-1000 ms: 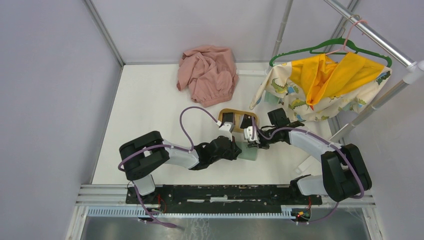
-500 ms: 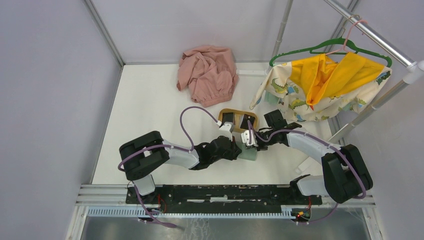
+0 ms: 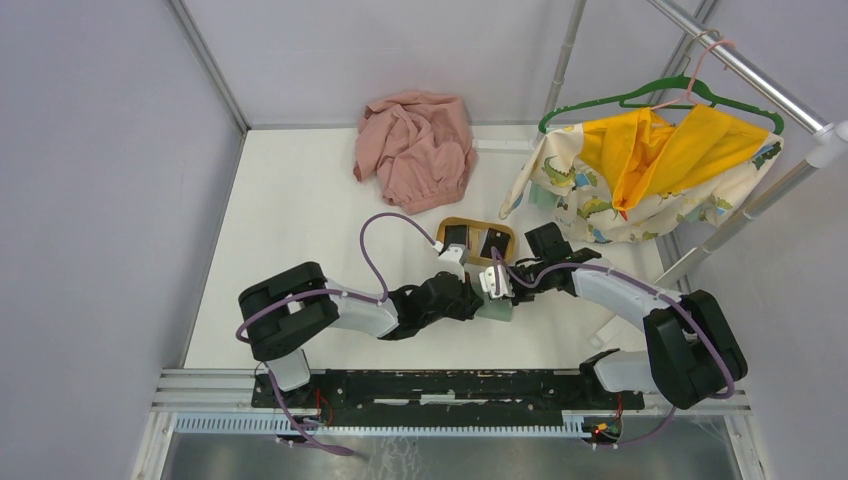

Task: Put the credit cards into the card holder
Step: Close the card holder at the center of the board.

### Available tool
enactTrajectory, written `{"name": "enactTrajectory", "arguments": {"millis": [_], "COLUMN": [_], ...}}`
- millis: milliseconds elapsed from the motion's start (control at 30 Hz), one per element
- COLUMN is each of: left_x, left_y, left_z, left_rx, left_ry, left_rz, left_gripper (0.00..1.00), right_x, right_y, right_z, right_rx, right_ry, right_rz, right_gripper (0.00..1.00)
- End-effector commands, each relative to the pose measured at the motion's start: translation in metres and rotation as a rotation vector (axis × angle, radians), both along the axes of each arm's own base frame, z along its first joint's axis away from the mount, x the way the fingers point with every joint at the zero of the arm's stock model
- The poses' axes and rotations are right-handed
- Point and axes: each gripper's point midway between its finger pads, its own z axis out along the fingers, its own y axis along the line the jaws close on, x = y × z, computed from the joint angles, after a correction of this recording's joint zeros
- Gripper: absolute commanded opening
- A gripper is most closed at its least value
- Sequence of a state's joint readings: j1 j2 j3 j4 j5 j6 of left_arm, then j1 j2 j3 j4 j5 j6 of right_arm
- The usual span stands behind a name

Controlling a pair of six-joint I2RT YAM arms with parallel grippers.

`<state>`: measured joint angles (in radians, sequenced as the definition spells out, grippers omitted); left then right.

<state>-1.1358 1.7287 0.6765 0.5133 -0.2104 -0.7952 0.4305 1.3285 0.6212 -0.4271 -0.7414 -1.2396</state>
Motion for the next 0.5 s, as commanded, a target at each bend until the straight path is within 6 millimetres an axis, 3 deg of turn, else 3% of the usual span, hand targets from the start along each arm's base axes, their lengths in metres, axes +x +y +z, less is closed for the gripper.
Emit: {"name": "enactTrajectory", "arguments": {"millis": [0, 467], "left_x": [-0.018, -0.019], "left_y": [0.02, 0.021], "left_z": [-0.034, -0.034], "left_rx": [0.154, 0.155], "left_ry": [0.043, 0.041], "left_rz": [-0.043, -0.043], "left_gripper": [0.02, 0.02], "right_x": [-0.008, -0.02], "right_y": [-0.003, -0.011], "right_z": [-0.003, -0.014], "right_rx": [-0.019, -0.097], "right_ry": [0.001, -0.032], "right_rz": [0.009, 0.094], "right_gripper": [0.0, 0.0]}}
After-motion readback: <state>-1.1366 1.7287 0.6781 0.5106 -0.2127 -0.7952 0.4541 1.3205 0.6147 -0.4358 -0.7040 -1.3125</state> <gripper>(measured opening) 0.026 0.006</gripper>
